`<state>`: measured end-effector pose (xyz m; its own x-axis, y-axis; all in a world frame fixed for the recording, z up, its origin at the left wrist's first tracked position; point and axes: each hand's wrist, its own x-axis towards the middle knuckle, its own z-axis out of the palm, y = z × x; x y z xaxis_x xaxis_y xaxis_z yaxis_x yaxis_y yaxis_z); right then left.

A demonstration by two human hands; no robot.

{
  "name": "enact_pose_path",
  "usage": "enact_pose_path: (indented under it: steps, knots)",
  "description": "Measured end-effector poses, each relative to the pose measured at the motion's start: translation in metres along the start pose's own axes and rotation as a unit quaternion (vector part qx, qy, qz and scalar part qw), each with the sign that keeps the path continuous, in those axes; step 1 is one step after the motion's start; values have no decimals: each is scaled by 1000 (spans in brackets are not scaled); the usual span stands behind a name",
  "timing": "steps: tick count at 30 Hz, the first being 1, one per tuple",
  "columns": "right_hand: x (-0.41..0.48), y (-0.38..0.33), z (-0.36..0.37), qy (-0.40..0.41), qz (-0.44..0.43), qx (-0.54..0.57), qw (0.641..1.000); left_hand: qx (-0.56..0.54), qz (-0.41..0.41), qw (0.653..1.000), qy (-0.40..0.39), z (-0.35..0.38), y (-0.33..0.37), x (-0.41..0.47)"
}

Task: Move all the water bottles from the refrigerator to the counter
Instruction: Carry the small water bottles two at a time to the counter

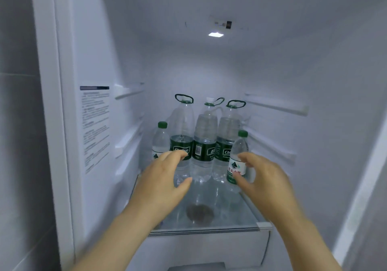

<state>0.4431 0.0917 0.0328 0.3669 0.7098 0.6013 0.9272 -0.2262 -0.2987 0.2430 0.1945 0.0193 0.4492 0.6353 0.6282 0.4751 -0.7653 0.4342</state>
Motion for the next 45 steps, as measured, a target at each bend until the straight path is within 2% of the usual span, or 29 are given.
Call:
enact_pose_path:
  steps: [6, 15, 31, 35, 39, 45]
  knots:
    - [25, 17, 18, -17, 31, 18, 999, -22, -1, 1000, -5, 24, -8, 17]
    - [73, 51, 43, 9, 62, 53, 997, -14, -7, 1000, -14, 59, -13, 50]
    - [133, 86, 114, 21, 164, 178, 970, -14, -36, 999, 9, 95, -43, 94]
    - [137, 92, 126, 46, 185, 161, 968, -15, -53, 998, 15, 98, -54, 96]
    - [135, 89, 128, 62, 178, 153, 970, -25, -76, 997, 19, 104, -66, 95]
    - [125, 74, 136, 32, 128, 247, 960, -41, -110, 993, 22, 111, -83, 93]
